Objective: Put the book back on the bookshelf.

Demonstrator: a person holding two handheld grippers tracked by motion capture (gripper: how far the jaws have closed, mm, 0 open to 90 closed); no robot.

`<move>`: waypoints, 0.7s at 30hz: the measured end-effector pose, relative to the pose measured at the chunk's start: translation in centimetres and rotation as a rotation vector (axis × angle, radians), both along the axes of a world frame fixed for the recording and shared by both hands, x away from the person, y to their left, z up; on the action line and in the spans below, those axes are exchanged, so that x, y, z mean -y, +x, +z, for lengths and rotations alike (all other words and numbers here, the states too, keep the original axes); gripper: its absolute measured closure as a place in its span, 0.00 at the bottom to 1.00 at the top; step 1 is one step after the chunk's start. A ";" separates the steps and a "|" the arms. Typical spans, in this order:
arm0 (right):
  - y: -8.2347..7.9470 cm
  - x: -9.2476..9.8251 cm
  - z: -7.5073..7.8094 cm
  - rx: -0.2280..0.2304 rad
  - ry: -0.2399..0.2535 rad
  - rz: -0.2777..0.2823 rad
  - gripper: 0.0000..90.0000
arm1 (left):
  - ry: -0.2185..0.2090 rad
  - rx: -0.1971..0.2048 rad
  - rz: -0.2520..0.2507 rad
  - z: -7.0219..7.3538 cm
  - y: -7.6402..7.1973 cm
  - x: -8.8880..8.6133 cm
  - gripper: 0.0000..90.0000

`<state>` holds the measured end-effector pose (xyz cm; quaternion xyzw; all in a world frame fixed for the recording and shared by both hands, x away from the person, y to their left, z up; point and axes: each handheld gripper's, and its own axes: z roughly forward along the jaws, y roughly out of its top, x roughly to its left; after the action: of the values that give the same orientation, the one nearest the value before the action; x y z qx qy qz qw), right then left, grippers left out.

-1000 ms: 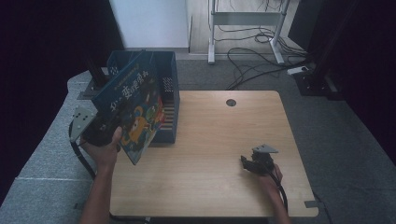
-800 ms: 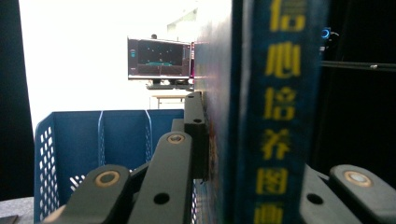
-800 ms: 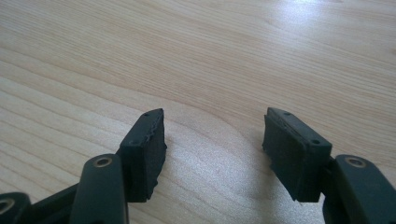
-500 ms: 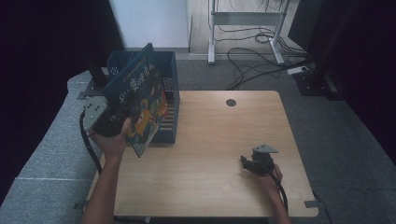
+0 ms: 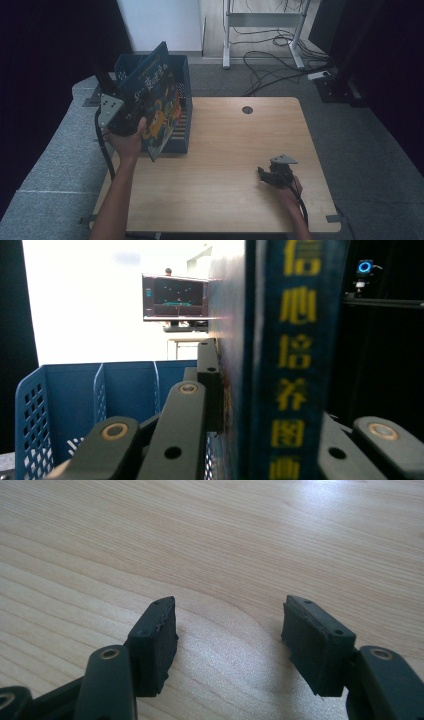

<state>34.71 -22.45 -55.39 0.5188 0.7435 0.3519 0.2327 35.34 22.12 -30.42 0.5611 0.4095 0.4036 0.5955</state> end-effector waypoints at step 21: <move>0.0 0.0 0.0 0.002 -0.001 0.000 0.42 | 0.024 -0.023 0.050 -0.6 2.8 1.1 0.91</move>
<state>34.72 -22.43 -55.40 0.5182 0.7436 0.3521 0.2337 38.18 20.97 -31.03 0.5623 0.4251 0.4170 0.5737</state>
